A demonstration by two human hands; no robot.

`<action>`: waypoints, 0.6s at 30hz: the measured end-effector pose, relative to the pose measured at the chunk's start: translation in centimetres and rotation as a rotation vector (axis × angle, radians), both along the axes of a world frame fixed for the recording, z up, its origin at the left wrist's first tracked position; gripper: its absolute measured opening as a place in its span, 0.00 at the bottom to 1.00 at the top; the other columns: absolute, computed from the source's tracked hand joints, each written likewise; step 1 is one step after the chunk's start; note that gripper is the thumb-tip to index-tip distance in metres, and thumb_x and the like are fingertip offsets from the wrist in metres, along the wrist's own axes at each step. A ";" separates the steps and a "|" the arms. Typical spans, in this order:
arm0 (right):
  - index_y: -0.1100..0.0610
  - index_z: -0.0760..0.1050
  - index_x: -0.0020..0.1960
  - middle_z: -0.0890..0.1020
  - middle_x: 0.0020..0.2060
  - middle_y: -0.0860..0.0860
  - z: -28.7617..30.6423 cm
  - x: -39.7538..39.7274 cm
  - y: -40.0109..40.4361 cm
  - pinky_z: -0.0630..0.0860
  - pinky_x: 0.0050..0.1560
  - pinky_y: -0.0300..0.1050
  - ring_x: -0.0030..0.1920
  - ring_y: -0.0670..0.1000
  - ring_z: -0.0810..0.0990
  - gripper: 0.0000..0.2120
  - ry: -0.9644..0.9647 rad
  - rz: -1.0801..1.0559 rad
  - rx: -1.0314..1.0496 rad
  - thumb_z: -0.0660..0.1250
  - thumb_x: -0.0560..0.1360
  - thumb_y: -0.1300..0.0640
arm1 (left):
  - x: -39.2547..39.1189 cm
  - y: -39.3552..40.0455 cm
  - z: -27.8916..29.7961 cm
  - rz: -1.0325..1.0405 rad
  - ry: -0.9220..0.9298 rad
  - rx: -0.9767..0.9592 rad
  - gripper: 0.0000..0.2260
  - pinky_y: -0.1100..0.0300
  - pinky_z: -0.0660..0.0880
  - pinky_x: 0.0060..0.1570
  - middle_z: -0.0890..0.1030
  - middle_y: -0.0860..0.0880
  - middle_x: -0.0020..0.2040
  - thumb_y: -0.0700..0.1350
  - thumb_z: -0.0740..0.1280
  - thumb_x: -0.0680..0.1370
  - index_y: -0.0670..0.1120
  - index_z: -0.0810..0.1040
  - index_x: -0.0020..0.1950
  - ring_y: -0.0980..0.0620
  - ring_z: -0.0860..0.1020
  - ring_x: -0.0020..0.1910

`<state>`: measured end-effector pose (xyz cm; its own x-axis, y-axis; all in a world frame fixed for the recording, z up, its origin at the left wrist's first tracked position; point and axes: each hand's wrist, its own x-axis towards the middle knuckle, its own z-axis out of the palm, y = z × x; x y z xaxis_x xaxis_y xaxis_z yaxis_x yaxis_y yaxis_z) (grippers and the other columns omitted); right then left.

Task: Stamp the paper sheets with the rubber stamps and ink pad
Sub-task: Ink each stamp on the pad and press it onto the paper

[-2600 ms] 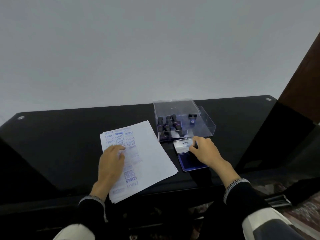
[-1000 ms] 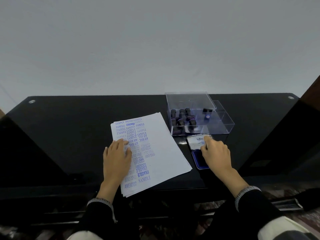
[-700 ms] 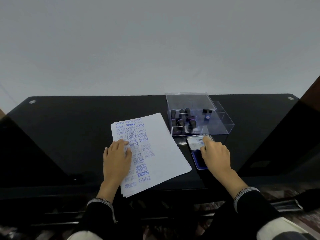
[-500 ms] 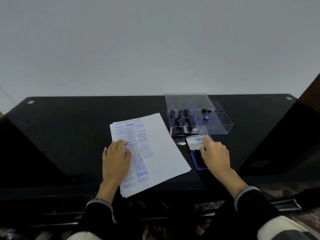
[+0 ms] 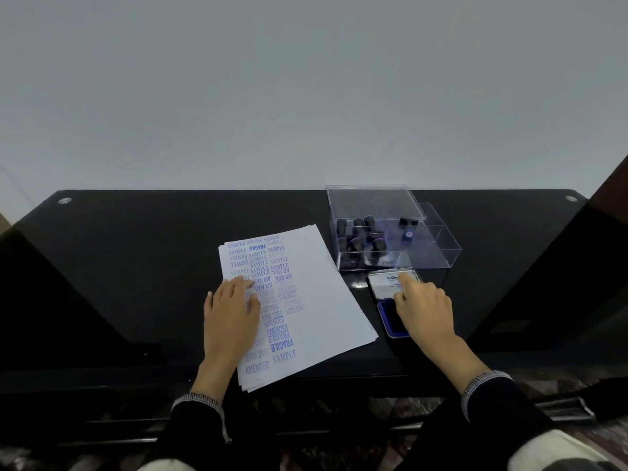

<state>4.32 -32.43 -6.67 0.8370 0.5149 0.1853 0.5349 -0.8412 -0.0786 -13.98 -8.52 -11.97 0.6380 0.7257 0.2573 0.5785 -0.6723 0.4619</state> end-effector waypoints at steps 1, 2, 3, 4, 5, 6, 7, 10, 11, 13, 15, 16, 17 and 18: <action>0.56 0.62 0.44 0.72 0.34 0.53 0.0 0.1 0.0 0.65 0.34 0.46 0.34 0.56 0.69 0.04 0.016 -0.005 0.022 0.56 0.77 0.62 | 0.0 0.0 0.0 -0.002 0.000 0.000 0.13 0.46 0.55 0.74 0.72 0.50 0.68 0.47 0.60 0.81 0.49 0.73 0.65 0.50 0.68 0.70; 0.56 0.62 0.44 0.73 0.34 0.54 0.0 0.2 -0.1 0.65 0.35 0.46 0.34 0.56 0.69 0.05 0.026 -0.008 0.043 0.56 0.77 0.61 | 0.0 0.0 0.0 -0.002 -0.002 -0.002 0.13 0.46 0.55 0.74 0.72 0.50 0.68 0.47 0.60 0.81 0.49 0.73 0.65 0.50 0.68 0.70; 0.55 0.62 0.44 0.75 0.34 0.54 -0.1 0.3 -0.1 0.65 0.35 0.46 0.34 0.57 0.70 0.05 0.030 -0.010 0.058 0.57 0.77 0.61 | 0.0 0.0 0.0 -0.001 -0.003 -0.004 0.13 0.46 0.55 0.74 0.72 0.50 0.68 0.47 0.60 0.81 0.49 0.73 0.65 0.50 0.68 0.70; 0.55 0.62 0.44 0.76 0.35 0.55 -0.2 0.4 -0.2 0.65 0.35 0.46 0.34 0.57 0.70 0.04 0.030 -0.010 0.071 0.57 0.77 0.61 | 0.0 0.0 0.0 0.001 -0.003 -0.004 0.13 0.46 0.55 0.74 0.72 0.51 0.68 0.47 0.60 0.81 0.49 0.73 0.65 0.50 0.68 0.70; 0.55 0.63 0.44 0.76 0.34 0.55 -0.4 0.4 -0.3 0.65 0.34 0.46 0.34 0.57 0.71 0.04 0.028 -0.011 0.082 0.57 0.77 0.61 | -0.1 0.0 0.1 0.001 -0.003 -0.003 0.13 0.46 0.54 0.74 0.72 0.51 0.68 0.47 0.60 0.81 0.49 0.73 0.65 0.50 0.68 0.70; 0.56 0.63 0.44 0.76 0.33 0.54 -0.5 0.3 -0.4 0.65 0.33 0.46 0.33 0.57 0.71 0.04 0.022 -0.009 0.090 0.57 0.77 0.61 | 0.0 0.0 0.1 0.003 -0.005 -0.002 0.13 0.46 0.54 0.74 0.72 0.51 0.68 0.47 0.60 0.81 0.49 0.73 0.65 0.50 0.68 0.70; 0.56 0.63 0.43 0.75 0.32 0.54 -0.6 0.3 -0.5 0.65 0.32 0.46 0.32 0.57 0.72 0.04 0.014 -0.003 0.092 0.58 0.76 0.61 | 0.0 -0.1 0.1 0.005 -0.010 -0.002 0.13 0.47 0.55 0.74 0.72 0.51 0.68 0.47 0.60 0.81 0.49 0.73 0.65 0.50 0.68 0.70; 0.55 0.63 0.43 0.74 0.30 0.53 -0.5 0.2 -0.6 0.64 0.30 0.45 0.30 0.56 0.72 0.05 -0.006 -0.001 0.078 0.58 0.76 0.61 | 0.0 -0.1 0.2 0.008 -0.024 0.007 0.13 0.47 0.56 0.74 0.73 0.51 0.66 0.47 0.61 0.80 0.49 0.74 0.64 0.50 0.69 0.69; 0.55 0.63 0.43 0.74 0.30 0.52 -0.4 0.1 -0.6 0.64 0.29 0.45 0.30 0.56 0.71 0.05 -0.006 -0.006 0.074 0.58 0.76 0.60 | 0.0 -0.1 0.2 0.010 -0.028 0.007 0.12 0.47 0.56 0.73 0.73 0.51 0.66 0.47 0.61 0.80 0.49 0.74 0.63 0.50 0.69 0.68; 0.55 0.63 0.44 0.75 0.30 0.52 -0.4 0.0 -0.6 0.64 0.29 0.45 0.30 0.55 0.73 0.05 0.004 -0.013 0.082 0.58 0.77 0.59 | 0.0 0.0 0.2 0.013 -0.033 0.000 0.12 0.47 0.57 0.73 0.73 0.52 0.66 0.47 0.61 0.80 0.49 0.74 0.63 0.50 0.68 0.68; 0.54 0.63 0.44 0.75 0.31 0.51 -0.4 -0.2 -0.7 0.64 0.29 0.45 0.31 0.55 0.75 0.05 0.019 -0.015 0.107 0.58 0.77 0.58 | 0.0 0.0 0.3 0.012 -0.041 -0.005 0.12 0.46 0.56 0.73 0.73 0.52 0.66 0.47 0.61 0.80 0.50 0.74 0.62 0.51 0.67 0.69; 0.54 0.63 0.45 0.75 0.31 0.51 -0.2 -0.4 -0.7 0.65 0.30 0.45 0.32 0.55 0.75 0.05 0.028 -0.015 0.126 0.58 0.77 0.58 | 0.1 -0.1 0.4 0.011 -0.050 -0.011 0.11 0.47 0.56 0.73 0.73 0.52 0.66 0.47 0.61 0.80 0.50 0.74 0.62 0.51 0.66 0.70; 0.54 0.63 0.46 0.75 0.32 0.50 -0.1 -0.7 -0.7 0.66 0.30 0.45 0.32 0.55 0.75 0.04 0.033 -0.023 0.138 0.59 0.77 0.57 | 0.1 -0.1 0.5 0.011 -0.060 -0.021 0.11 0.47 0.55 0.73 0.73 0.52 0.66 0.47 0.62 0.80 0.50 0.74 0.61 0.51 0.65 0.71; 0.54 0.63 0.47 0.75 0.32 0.50 0.2 -1.1 -0.7 0.66 0.31 0.45 0.32 0.54 0.75 0.04 0.027 -0.034 0.149 0.59 0.77 0.56 | 0.0 0.0 0.6 0.011 -0.069 -0.029 0.11 0.47 0.54 0.73 0.72 0.52 0.67 0.46 0.62 0.79 0.50 0.75 0.61 0.51 0.64 0.72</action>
<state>3.18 -33.09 -6.48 0.8592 0.4546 0.2348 0.5022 -0.8369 -0.2175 -13.93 -8.57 -11.42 0.6114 0.7404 0.2794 0.5517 -0.6519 0.5202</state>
